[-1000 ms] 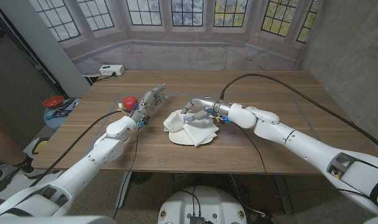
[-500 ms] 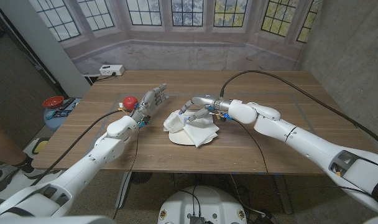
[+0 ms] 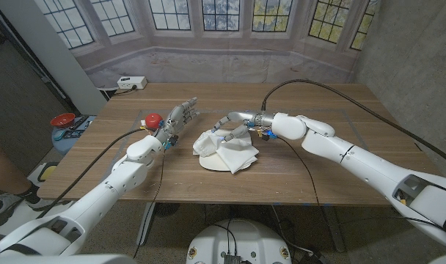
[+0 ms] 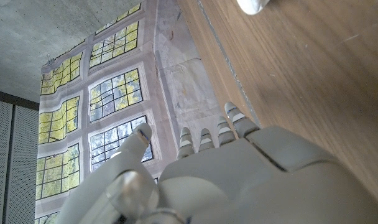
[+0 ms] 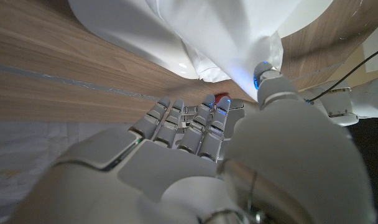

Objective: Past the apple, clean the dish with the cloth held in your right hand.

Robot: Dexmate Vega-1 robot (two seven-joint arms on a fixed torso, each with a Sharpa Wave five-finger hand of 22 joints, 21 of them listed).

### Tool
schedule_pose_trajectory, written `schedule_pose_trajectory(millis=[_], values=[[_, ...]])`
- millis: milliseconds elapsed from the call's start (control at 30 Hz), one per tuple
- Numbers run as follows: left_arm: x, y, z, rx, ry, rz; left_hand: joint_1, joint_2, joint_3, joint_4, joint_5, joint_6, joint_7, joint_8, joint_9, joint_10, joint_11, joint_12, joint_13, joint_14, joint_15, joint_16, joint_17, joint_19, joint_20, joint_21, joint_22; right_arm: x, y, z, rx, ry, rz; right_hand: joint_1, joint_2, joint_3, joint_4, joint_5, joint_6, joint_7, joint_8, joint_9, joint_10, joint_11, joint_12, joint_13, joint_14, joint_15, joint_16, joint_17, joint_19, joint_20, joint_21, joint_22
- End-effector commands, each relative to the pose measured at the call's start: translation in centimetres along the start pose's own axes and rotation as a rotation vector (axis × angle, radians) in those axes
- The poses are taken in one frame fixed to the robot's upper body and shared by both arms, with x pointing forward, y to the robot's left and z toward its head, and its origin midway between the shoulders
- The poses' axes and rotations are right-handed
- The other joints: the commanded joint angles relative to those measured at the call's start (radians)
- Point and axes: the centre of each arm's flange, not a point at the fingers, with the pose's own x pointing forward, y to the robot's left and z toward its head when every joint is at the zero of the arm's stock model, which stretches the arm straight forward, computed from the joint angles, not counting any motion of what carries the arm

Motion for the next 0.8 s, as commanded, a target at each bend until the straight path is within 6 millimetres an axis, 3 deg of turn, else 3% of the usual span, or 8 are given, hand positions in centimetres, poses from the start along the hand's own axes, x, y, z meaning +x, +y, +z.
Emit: schedule_pose_trajectory(millis=[33, 167, 367, 400, 533, 667, 700, 800], values=[[-0.5, 0.4, 1.0, 0.017, -0.03, 0.013, 0.012, 0.003, 0.001, -0.008, 0.004, 0.005, -0.001, -0.001, 0.005, 0.002, -0.003, 0.002, 0.005, -0.01, 0.001, -0.003, 0.003, -0.001, 0.003, -0.004, 0.004, -1.3, -0.6, 0.7, 0.061, -0.037, -0.004, -0.028, 0.01, -0.008, 0.016, 0.005, -0.019, 0.001, 0.001, 0.003, -0.024, 0.0, 0.002, 0.003, 0.004, -0.024, 0.011, 0.002, 0.017, 0.009, 0.013, 0.001], [-0.9, 0.5, 1.2, 0.02, -0.033, 0.018, 0.012, 0.004, 0.0, -0.009, 0.004, 0.005, -0.001, -0.001, 0.005, 0.002, -0.003, 0.001, 0.005, -0.011, 0.0, -0.003, 0.003, -0.002, 0.002, -0.004, 0.004, -1.8, -0.7, 1.0, 0.071, -0.055, -0.018, -0.08, 0.042, -0.018, 0.048, 0.002, -0.026, 0.001, 0.006, 0.004, -0.035, 0.001, 0.009, 0.004, 0.012, -0.029, 0.02, 0.006, 0.033, 0.006, 0.015, 0.001], [-1.6, 0.7, 1.2, 0.022, -0.029, 0.023, 0.013, 0.004, -0.001, -0.01, 0.004, 0.004, -0.001, -0.001, 0.005, 0.004, -0.002, 0.002, 0.005, -0.012, 0.0, -0.002, 0.003, -0.003, 0.002, -0.004, 0.004, -2.4, -0.5, 1.5, 0.087, -0.079, -0.031, -0.137, 0.068, -0.034, 0.079, -0.005, -0.032, 0.0, 0.007, 0.005, -0.055, 0.003, 0.008, 0.004, 0.01, -0.028, 0.024, 0.009, 0.038, 0.005, 0.013, 0.002], [-1.6, 0.7, 1.2, 0.022, -0.029, 0.023, 0.013, 0.004, -0.002, -0.01, 0.004, 0.004, -0.001, -0.001, 0.005, 0.003, -0.002, 0.002, 0.005, -0.013, 0.0, -0.002, 0.003, -0.003, 0.002, -0.004, 0.004, -2.5, -0.3, 1.6, 0.083, -0.076, -0.038, -0.168, 0.079, -0.044, 0.096, -0.01, -0.035, 0.001, 0.007, 0.005, -0.065, 0.003, 0.009, 0.004, 0.01, -0.027, 0.026, 0.01, 0.039, 0.005, 0.013, 0.002], [-1.8, 0.7, 1.2, 0.025, -0.027, 0.023, 0.015, 0.006, -0.002, -0.011, 0.004, 0.005, 0.0, -0.001, 0.005, 0.002, -0.001, 0.001, 0.005, -0.019, -0.001, -0.004, 0.003, -0.004, 0.001, -0.005, 0.004, -2.7, 0.4, 2.0, 0.052, -0.068, -0.044, -0.236, 0.102, -0.07, 0.128, -0.027, -0.044, 0.0, 0.007, 0.005, -0.085, 0.005, 0.01, 0.004, 0.024, -0.031, 0.034, 0.011, 0.057, 0.005, 0.016, 0.002], [-1.9, 0.6, 1.4, 0.031, -0.028, 0.018, 0.017, 0.008, -0.004, -0.013, 0.004, 0.001, -0.002, -0.002, 0.004, -0.001, -0.003, 0.0, 0.005, -0.041, 0.001, -0.009, 0.003, -0.016, -0.003, -0.009, 0.004, -2.7, 1.0, 2.3, 0.049, -0.065, -0.038, -0.303, 0.15, -0.093, 0.158, -0.053, -0.122, 0.001, -0.009, 0.003, -0.149, 0.019, 0.008, 0.004, 0.007, -0.042, 0.032, 0.014, 0.099, 0.011, 0.023, 0.003], [-2.0, 0.6, 1.4, 0.032, -0.027, 0.016, 0.017, 0.009, -0.005, -0.013, 0.004, 0.0, -0.002, -0.003, 0.004, -0.002, -0.003, 0.0, 0.005, -0.049, 0.002, -0.01, 0.003, -0.021, -0.003, -0.01, 0.004, -2.7, 1.0, 2.4, 0.047, -0.064, -0.033, -0.316, 0.16, -0.1, 0.159, -0.063, -0.16, 0.001, -0.011, 0.003, -0.189, 0.041, 0.003, 0.003, -0.003, -0.04, 0.029, 0.013, 0.105, 0.013, 0.021, 0.003], [-2.0, 0.6, 1.5, 0.037, -0.029, 0.016, 0.018, 0.009, -0.006, -0.013, 0.004, -0.004, -0.003, -0.004, 0.004, -0.006, -0.004, -0.002, 0.005, -0.057, 0.003, -0.011, 0.003, -0.025, -0.005, -0.012, 0.004, -2.7, 1.3, 2.6, 0.05, -0.062, -0.027, -0.365, 0.189, -0.115, 0.18, -0.085, -0.223, 0.002, -0.012, 0.003, -0.235, 0.055, 0.005, 0.003, -0.031, -0.035, 0.024, 0.015, 0.113, 0.011, 0.019, 0.004]])
